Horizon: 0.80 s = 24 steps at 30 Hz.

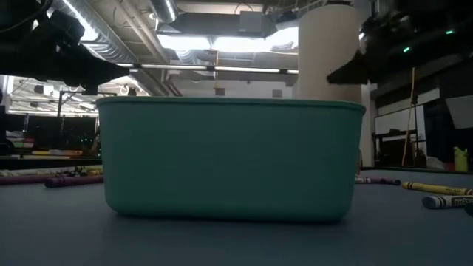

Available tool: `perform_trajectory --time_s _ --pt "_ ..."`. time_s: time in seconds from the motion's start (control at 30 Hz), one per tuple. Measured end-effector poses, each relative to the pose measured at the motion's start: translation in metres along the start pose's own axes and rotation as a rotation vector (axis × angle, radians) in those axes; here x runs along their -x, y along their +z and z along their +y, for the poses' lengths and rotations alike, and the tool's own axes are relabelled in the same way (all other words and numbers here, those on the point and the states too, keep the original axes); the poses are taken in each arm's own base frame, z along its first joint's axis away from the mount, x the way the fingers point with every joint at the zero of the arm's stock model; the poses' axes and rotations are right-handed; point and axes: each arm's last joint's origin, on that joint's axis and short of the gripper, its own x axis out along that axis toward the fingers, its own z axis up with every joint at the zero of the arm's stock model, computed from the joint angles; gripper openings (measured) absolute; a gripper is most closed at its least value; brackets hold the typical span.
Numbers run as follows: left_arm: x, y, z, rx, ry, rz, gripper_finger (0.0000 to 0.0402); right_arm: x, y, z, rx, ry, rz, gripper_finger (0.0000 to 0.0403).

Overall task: Sort crayons
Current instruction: Put the gray crayon into the orange bin

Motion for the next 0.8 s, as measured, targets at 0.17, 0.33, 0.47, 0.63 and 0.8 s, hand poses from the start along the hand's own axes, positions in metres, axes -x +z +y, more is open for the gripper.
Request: perform_trajectory --time_s 0.17,0.33,0.47,0.63,0.8 --pt "0.0 0.0 0.0 0.0 0.0 0.0 0.0 -0.027 -0.002 0.006 0.099 -0.067 0.128 0.0174" --pt "0.0 0.0 0.0 0.0 0.0 0.0 0.0 -0.052 -0.009 0.012 0.172 -0.099 0.238 0.0174" --pt "0.0 0.0 0.0 0.0 0.0 0.0 0.0 -0.067 -0.016 0.017 0.248 -0.125 0.312 0.0174" --pt "0.0 0.0 0.0 0.001 0.001 0.0 0.0 -0.078 -0.027 0.021 0.296 -0.12 0.378 0.0174" --pt "0.0 0.0 0.0 0.002 -0.001 0.0 0.0 -0.08 -0.036 0.024 0.29 -0.04 0.43 0.0174"
